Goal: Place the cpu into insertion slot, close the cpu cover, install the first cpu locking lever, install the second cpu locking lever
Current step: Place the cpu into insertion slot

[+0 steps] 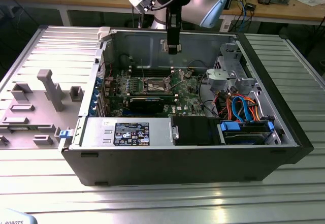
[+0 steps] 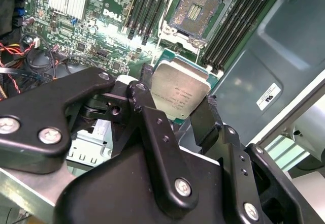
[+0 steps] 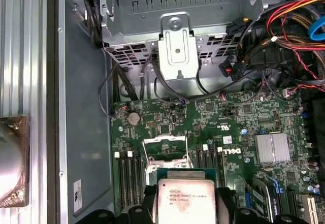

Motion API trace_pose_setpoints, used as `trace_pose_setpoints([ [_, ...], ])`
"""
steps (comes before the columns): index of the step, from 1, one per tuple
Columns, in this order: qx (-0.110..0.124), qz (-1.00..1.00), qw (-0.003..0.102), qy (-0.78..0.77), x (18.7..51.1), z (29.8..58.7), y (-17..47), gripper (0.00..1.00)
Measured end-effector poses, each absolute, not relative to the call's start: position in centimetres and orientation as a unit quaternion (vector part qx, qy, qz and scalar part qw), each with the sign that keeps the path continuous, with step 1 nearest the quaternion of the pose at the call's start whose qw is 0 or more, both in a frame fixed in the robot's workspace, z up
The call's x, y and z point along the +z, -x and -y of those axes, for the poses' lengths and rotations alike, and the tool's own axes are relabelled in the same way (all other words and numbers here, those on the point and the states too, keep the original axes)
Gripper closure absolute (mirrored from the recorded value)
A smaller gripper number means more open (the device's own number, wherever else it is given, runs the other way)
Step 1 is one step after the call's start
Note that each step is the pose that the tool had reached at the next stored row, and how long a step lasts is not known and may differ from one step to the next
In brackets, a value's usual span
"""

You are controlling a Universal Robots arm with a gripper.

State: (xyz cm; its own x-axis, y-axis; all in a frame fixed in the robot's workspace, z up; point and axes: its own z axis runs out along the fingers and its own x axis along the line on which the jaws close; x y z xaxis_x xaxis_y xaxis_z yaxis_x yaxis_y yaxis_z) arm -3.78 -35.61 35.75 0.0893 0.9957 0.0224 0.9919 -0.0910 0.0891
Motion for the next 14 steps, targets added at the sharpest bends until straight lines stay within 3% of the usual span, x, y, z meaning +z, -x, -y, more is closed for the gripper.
trace_pose_setpoints([
  [14,0.037,-0.675,0.024,-0.737,35.29,35.60,3.99,0.46],
])
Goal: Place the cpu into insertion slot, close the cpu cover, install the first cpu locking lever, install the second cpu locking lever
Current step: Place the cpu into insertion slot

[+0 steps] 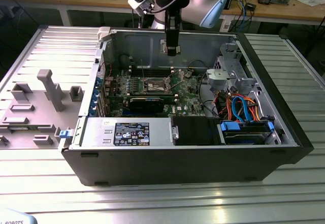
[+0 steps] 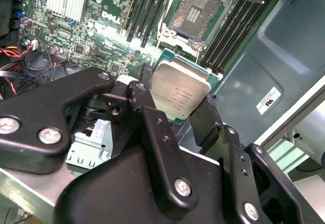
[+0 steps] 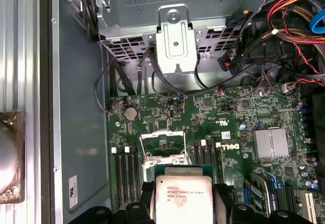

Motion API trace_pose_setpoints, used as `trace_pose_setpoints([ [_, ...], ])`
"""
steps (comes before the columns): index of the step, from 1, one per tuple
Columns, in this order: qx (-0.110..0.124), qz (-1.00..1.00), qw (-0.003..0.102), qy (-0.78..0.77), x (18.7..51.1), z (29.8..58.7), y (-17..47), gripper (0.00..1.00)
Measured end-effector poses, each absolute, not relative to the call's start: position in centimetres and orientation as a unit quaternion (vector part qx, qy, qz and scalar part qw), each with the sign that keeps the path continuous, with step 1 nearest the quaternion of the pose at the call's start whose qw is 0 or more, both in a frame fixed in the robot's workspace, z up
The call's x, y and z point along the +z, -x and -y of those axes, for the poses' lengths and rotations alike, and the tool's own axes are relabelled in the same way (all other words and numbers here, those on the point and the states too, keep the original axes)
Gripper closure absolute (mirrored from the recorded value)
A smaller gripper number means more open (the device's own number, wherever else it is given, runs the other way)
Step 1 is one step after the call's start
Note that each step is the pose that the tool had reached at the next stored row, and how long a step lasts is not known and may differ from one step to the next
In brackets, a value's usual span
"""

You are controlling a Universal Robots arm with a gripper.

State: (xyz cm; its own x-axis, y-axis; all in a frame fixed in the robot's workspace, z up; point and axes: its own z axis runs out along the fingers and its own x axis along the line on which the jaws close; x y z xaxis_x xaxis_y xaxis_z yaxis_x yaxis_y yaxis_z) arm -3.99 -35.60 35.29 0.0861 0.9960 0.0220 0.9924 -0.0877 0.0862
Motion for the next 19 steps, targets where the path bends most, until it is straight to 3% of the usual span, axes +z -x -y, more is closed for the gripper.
trace_pose_setpoints([
  [19,0.039,-0.709,0.022,-0.704,34.1,35.6,4.7,0.46],
])
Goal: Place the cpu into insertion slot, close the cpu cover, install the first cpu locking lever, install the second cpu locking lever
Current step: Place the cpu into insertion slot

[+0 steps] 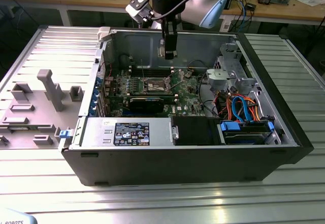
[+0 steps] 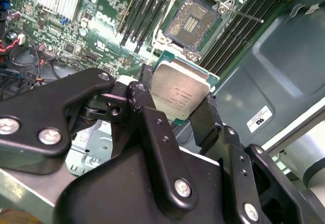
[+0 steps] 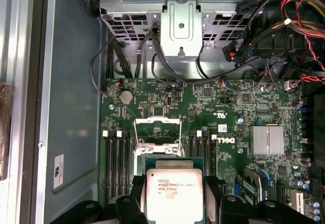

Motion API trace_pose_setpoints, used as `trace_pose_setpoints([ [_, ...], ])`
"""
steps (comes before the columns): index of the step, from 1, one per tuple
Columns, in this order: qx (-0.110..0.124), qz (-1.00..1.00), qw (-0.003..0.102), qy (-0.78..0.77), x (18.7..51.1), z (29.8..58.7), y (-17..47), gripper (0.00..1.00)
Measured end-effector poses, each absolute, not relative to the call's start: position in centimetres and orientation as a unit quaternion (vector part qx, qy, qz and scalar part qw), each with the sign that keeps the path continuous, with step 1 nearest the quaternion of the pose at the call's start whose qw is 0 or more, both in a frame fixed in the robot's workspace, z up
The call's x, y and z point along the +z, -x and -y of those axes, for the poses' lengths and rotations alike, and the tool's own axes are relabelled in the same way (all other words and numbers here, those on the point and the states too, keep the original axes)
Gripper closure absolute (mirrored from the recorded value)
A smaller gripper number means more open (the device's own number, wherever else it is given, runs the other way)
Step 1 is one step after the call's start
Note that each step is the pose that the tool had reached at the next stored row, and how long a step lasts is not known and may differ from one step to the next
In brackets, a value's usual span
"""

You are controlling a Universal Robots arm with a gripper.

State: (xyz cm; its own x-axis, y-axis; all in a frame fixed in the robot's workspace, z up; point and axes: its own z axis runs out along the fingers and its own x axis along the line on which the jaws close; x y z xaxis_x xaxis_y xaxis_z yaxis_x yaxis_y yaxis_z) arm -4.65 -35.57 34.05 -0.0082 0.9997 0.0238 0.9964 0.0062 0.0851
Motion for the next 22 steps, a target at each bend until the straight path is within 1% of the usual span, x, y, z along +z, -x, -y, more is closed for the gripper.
trace_pose_setpoints([
  [22,0.039,-0.709,0.022,-0.704,33.8,35.5,6.4,0.46],
])
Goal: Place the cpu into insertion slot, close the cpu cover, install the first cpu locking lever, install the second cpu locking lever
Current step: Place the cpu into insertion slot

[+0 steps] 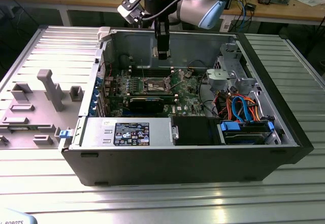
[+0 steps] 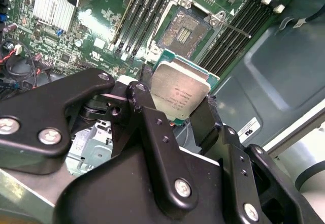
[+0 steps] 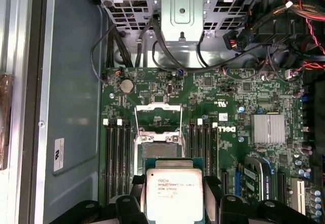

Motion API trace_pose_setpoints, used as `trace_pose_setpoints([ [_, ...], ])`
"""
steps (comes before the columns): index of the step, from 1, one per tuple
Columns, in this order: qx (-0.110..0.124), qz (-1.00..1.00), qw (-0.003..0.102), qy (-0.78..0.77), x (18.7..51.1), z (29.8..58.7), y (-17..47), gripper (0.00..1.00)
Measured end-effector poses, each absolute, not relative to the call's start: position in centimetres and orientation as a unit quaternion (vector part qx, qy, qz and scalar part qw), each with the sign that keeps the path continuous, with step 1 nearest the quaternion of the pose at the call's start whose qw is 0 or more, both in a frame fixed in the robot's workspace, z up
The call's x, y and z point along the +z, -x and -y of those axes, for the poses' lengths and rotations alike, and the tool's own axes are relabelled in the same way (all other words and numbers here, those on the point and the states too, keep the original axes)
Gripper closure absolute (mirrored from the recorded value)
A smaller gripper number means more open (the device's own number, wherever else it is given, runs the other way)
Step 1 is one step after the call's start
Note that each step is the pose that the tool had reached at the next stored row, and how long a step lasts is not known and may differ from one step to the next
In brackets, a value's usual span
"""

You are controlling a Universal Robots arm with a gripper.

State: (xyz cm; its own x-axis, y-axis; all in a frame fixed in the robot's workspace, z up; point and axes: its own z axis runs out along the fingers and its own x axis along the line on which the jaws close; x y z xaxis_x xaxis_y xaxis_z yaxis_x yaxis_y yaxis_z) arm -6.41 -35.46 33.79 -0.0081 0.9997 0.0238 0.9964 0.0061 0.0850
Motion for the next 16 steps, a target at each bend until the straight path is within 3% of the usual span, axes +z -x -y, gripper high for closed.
trace_pose_setpoints([
  [16,0.039,-0.709,0.022,-0.704,32.86,35.23,6.94,0.46],
])
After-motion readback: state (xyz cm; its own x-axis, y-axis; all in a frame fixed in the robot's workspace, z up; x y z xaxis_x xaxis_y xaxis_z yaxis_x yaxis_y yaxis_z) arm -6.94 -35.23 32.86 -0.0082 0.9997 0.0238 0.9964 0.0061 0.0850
